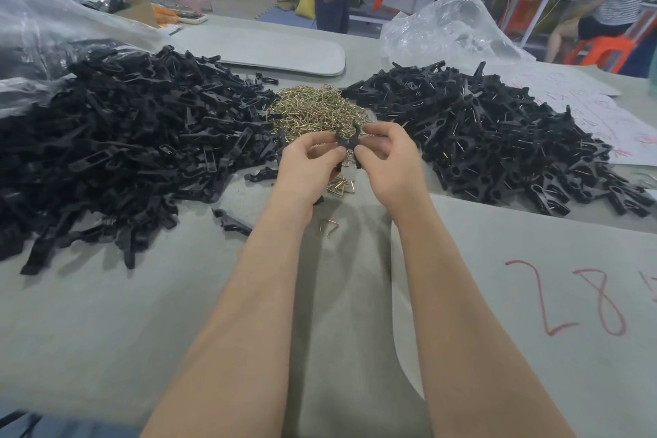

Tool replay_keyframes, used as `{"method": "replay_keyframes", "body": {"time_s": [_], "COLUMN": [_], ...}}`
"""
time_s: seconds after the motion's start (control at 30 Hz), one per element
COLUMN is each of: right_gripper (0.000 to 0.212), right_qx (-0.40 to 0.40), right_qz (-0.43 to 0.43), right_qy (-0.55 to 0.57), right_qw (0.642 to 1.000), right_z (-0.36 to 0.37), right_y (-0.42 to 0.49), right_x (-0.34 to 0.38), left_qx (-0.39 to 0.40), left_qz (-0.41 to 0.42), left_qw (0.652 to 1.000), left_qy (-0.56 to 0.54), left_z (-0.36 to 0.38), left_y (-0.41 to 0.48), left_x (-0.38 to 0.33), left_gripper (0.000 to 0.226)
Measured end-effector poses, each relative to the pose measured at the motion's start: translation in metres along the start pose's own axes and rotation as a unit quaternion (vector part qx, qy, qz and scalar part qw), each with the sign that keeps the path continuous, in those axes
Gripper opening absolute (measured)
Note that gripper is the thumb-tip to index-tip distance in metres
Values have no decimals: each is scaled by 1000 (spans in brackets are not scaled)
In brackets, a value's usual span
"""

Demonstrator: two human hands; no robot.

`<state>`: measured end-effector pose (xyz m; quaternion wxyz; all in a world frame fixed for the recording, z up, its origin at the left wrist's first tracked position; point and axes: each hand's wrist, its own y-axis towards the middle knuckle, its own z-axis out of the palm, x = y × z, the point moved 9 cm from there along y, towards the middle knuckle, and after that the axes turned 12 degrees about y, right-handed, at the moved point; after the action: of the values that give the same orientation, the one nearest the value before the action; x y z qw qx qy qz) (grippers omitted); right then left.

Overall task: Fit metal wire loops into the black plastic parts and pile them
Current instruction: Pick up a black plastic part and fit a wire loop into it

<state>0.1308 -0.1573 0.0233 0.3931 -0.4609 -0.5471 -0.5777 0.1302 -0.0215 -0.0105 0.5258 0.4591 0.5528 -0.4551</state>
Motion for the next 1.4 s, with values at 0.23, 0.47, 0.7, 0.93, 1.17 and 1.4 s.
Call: {"method": "replay_keyframes", "body": {"time_s": [0.23,0.47,0.7,0.93,1.17,1.4], "right_gripper": [29,28,17,13,7,23], "right_qx": [19,20,23,29,-14,113], "right_qz": [-22,-21,105,141,69,40], "right_qy": [-28,-2,154,242,-39,-384], "right_qw": [999,1000,982,960,997,916], "right_z": [3,4,5,16,1,29], "right_y": [2,2,-3,-6,0,-8], "right_x": [3,4,-12,-14,-13,-33], "left_qx": [1,8,53,87,14,-5], "left_qz": [8,14,-16,-73,-97,-127], "left_qw": [1000,1000,996,983,930,859], "left_qy": [7,-6,-65,-141,-353,-496], "left_z": [0,-1,5,5,-8,-13], "left_y": [-1,-2,-6,-8,-2,-6], "left_x": [-1,-5,-5,1,2,6], "left_gripper": [18,12,6,7,1,7]}}
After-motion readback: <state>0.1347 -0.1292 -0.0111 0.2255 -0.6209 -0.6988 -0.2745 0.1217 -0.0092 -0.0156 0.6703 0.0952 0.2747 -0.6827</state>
